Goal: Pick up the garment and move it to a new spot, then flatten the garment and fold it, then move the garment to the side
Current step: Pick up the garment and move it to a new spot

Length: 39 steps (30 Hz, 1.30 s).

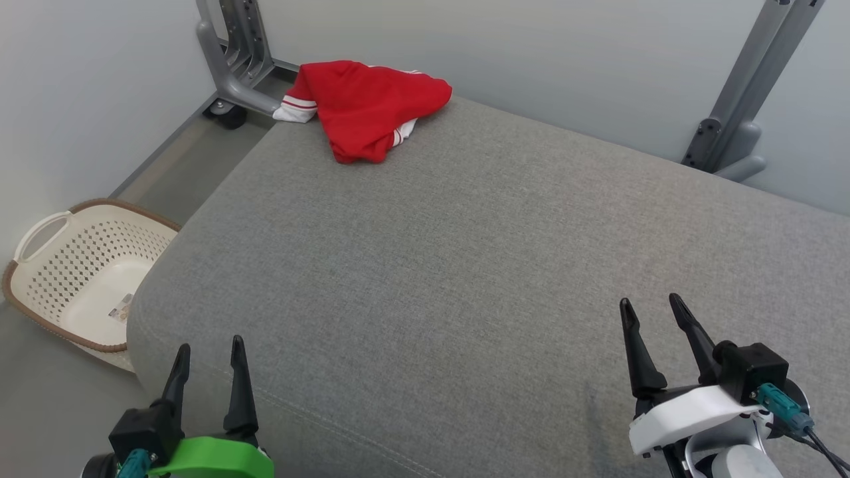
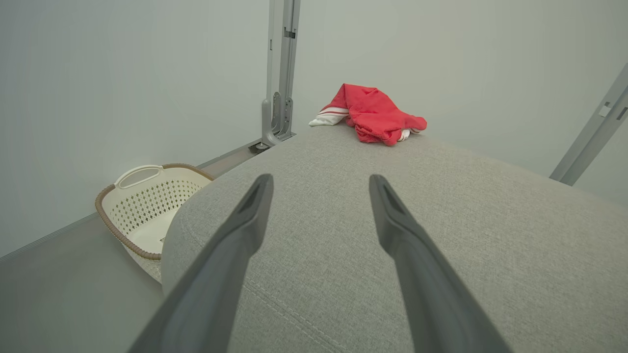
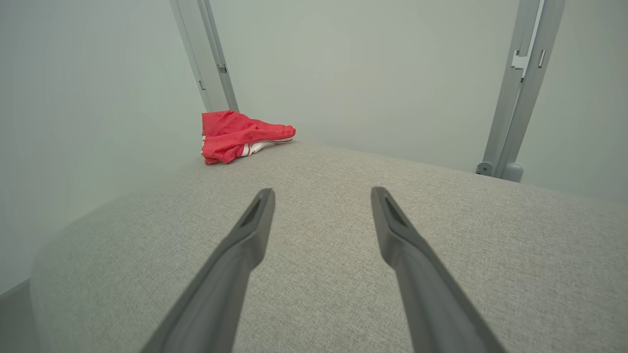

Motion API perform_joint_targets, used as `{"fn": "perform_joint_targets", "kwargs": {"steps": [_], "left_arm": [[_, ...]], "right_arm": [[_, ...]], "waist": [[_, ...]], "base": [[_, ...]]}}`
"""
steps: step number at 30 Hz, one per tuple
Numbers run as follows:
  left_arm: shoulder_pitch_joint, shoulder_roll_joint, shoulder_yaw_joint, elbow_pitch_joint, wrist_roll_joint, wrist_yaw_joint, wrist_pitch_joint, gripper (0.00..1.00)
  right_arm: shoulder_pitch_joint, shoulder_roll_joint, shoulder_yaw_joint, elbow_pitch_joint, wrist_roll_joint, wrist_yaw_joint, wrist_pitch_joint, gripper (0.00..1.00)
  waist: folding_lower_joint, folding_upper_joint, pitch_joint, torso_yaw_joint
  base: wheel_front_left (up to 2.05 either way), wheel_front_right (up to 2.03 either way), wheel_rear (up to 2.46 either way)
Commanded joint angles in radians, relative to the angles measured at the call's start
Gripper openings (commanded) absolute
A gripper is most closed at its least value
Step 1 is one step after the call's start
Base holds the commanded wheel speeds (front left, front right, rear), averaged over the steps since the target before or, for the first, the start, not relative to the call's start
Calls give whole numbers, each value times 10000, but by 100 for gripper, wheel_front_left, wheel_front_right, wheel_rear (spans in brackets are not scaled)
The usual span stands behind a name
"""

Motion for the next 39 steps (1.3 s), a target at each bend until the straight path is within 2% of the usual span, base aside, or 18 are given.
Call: {"fn": "perform_joint_targets", "kwargs": {"steps": [1, 7, 10, 15, 20, 21, 25, 32, 39], "left_arm": [[-232, -38, -2, -47, -49, -33, -21, 100], [-987, 149, 209, -388, -57, 76, -21, 100], [-1622, 480, 381, -515, -21, -24, 12, 100], [-3135, 1617, 870, -765, 174, -178, 436, 100], [-4981, 2780, 1223, -689, -26, -590, 1478, 100], [-5833, 3101, 1184, -436, -257, -867, 2003, 100], [-7523, 3618, 990, 332, -655, -1206, 2839, 100], [-9556, 4136, 264, 2221, -970, -1407, 3866, 100], [-10685, 4147, -554, 4372, -1212, -1471, 4087, 100]], "right_arm": [[70, -36, -57, -116, -83, -15, -40, 100], [-233, -39, -151, -601, -428, -15, 136, 100], [-408, -39, -226, -958, -671, -15, 257, 100], [-703, -38, -316, -1585, -1107, -15, 536, 100], [-1074, -35, -369, -2231, -1482, -15, 810, 100], [-1228, -33, -409, -2548, -1589, -15, 815, 100], [-1311, -33, -433, -3288, -1759, -15, 942, 100], [-1387, -36, -653, -4524, -2056, -15, 1099, 100], [-1117, -143, -653, -6025, -2270, -15, 1377, 100]], "waist": [[1, 18, 207, -164], [1, 18, 972, -733], [1, 18, 1437, -1105], [1, 18, 2294, -1834], [1, 18, 3307, -2598], [1, 18, 3719, -2854], [1, 18, 4571, -3270], [1, 18, 5696, -3691], [1, 18, 6457, -3872]], "base": [[0, 0, 0], [0, 0, 0], [0, 0, 0], [0, 0, 0], [0, 0, 0], [0, 0, 0], [0, 0, 0], [0, 0, 0], [0, 0, 0]]}}
